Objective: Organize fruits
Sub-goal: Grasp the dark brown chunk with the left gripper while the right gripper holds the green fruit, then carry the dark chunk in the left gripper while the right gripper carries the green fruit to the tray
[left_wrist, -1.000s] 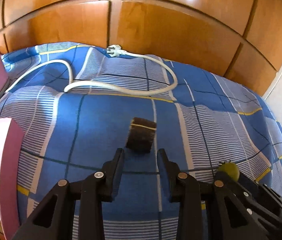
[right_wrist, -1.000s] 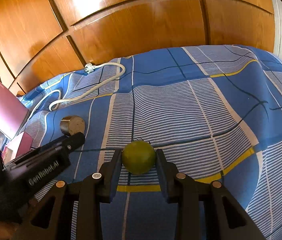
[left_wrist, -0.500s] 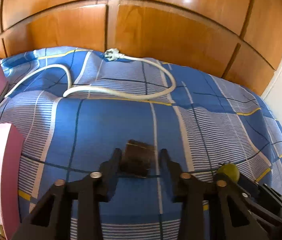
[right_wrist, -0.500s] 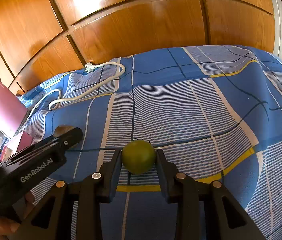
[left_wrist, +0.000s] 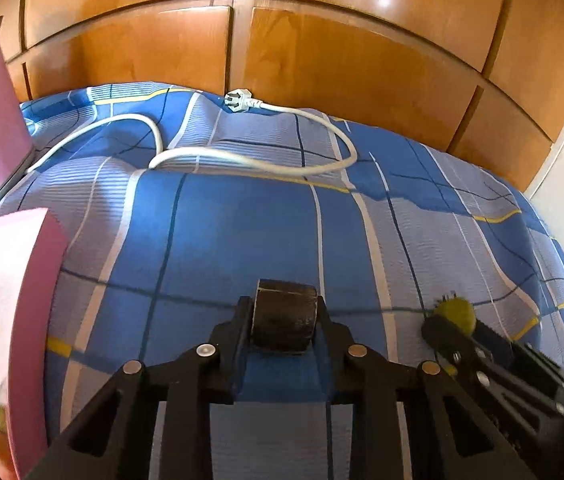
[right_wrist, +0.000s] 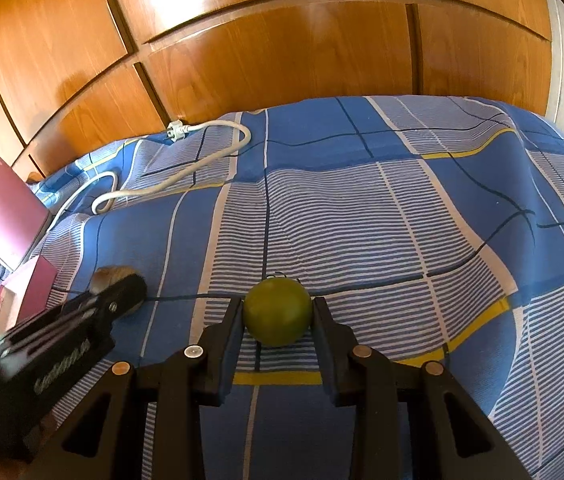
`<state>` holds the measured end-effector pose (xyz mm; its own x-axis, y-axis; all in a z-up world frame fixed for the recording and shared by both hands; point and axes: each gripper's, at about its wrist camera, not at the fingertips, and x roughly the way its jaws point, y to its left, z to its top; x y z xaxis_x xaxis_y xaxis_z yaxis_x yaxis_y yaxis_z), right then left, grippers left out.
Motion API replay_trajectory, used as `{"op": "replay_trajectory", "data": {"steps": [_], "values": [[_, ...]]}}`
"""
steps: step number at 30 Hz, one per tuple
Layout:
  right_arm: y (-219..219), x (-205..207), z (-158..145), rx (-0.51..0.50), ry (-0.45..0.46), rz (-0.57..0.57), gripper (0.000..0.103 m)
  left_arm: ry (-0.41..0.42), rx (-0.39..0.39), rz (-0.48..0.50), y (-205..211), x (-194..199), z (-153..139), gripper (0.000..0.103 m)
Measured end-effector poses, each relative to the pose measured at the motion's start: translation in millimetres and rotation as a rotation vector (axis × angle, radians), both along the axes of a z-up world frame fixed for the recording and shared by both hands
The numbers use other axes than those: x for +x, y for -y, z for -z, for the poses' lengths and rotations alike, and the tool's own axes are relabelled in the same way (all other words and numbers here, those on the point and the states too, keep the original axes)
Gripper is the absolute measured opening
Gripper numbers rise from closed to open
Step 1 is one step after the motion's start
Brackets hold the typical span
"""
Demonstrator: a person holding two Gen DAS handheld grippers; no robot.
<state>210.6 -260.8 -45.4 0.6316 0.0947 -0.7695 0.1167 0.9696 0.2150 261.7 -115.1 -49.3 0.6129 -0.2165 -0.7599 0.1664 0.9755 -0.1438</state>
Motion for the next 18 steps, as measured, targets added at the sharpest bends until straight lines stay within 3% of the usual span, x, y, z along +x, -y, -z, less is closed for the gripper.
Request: {"op": "replay_trajectory", "data": {"steps": [8,18], "values": [[-2,-1,1,-0.013,0.005,0.000,0.035,0.003,0.011,-0.010,-8,-38,-1,0.028],[7,-18,-7,0.047,0.042,0.043,0.034,0.054,0.030,-0.026,-30,-109,-1,0.028]]}}
